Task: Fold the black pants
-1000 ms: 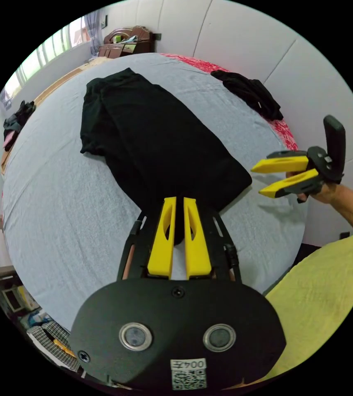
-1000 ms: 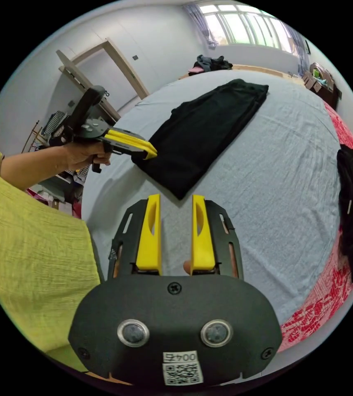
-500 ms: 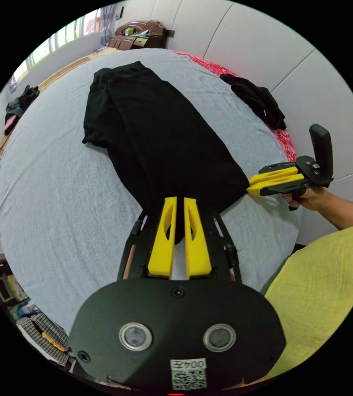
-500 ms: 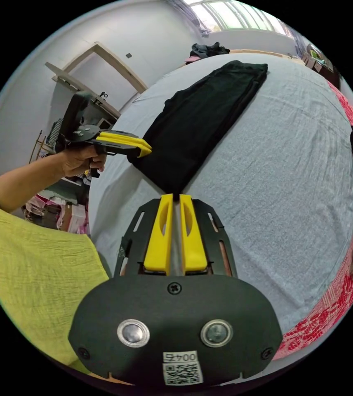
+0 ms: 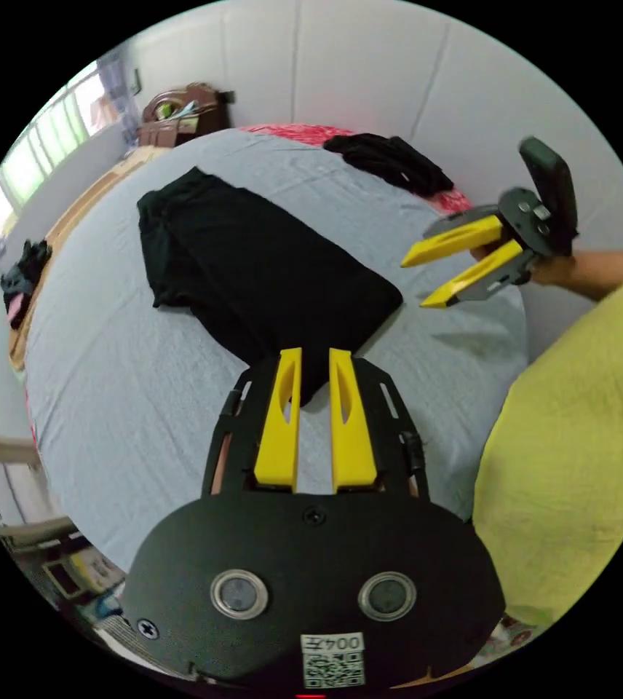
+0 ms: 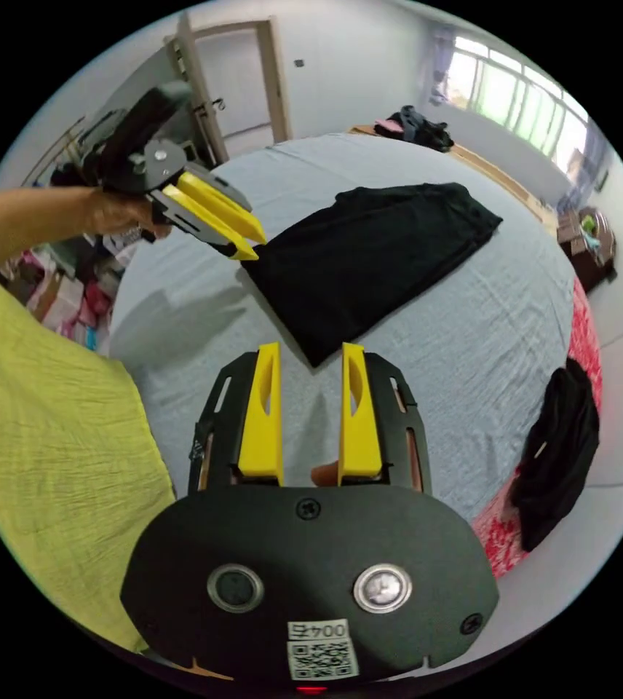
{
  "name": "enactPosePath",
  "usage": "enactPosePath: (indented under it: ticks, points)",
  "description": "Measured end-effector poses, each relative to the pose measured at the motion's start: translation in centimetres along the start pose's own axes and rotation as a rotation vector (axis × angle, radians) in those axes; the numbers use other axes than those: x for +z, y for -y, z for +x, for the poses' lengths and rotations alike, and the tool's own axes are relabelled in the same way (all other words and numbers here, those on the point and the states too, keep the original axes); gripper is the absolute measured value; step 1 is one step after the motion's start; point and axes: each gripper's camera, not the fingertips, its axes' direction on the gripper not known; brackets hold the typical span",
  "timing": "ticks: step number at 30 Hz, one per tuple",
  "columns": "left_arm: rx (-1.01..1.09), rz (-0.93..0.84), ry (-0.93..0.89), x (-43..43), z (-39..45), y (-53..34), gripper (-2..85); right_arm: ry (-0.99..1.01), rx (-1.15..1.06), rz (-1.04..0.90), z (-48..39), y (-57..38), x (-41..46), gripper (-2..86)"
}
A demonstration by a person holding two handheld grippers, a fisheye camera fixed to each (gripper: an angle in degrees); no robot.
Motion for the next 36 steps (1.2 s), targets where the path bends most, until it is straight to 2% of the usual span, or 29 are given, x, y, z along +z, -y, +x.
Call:
enactPosePath:
  ticks: [6, 8, 10, 15, 19, 25, 27, 30, 36]
  points:
    - [0.291, -0.096, 0.129, 3.3, 5.6, 0.7, 12.9, -0.174, -0.292, -0.123, -7.4, 4.7, 2.6, 12.2]
    - [0.327, -0.119, 0.133, 4.4, 6.5, 0.9, 13.3, -0.275, -0.395, -0.198, -9.5, 6.3, 4.1, 11.0]
    - [0.345, -0.125, 0.132, 5.1, 7.1, 1.1, 13.6, -0.29, -0.447, -0.23, -10.7, 7.4, 4.8, 8.2]
    - [0.325, -0.112, 0.09, 5.9, 8.1, 1.6, 13.9, -0.238, -0.405, -0.27, -11.9, 10.9, 4.2, 3.9]
    - [0.296, -0.09, 0.077, 6.2, 8.7, 1.9, 13.4, -0.091, -0.225, -0.201, -10.5, 13.7, 1.9, 3.6]
    - [0.276, -0.038, 0.195, 5.9, 9.6, 2.9, 5.0, 0.049, -0.06, -0.135, -9.2, 15.9, 0.6, 4.0]
    - [0.226, -0.038, 0.152, 5.4, 9.3, 3.8, 3.6, 0.02, -0.041, -0.126, -9.7, 16.1, 0.9, 5.6]
    - [0.212, -0.061, 0.128, 5.0, 9.3, 5.1, 2.7, -0.064, 0.003, -0.103, -11.2, 16.5, 1.2, 13.2]
    - [0.175, -0.076, 0.07, 3.8, 9.0, 7.7, 2.1, -0.256, -0.055, -0.063, -15.7, 18.8, 2.7, 16.2]
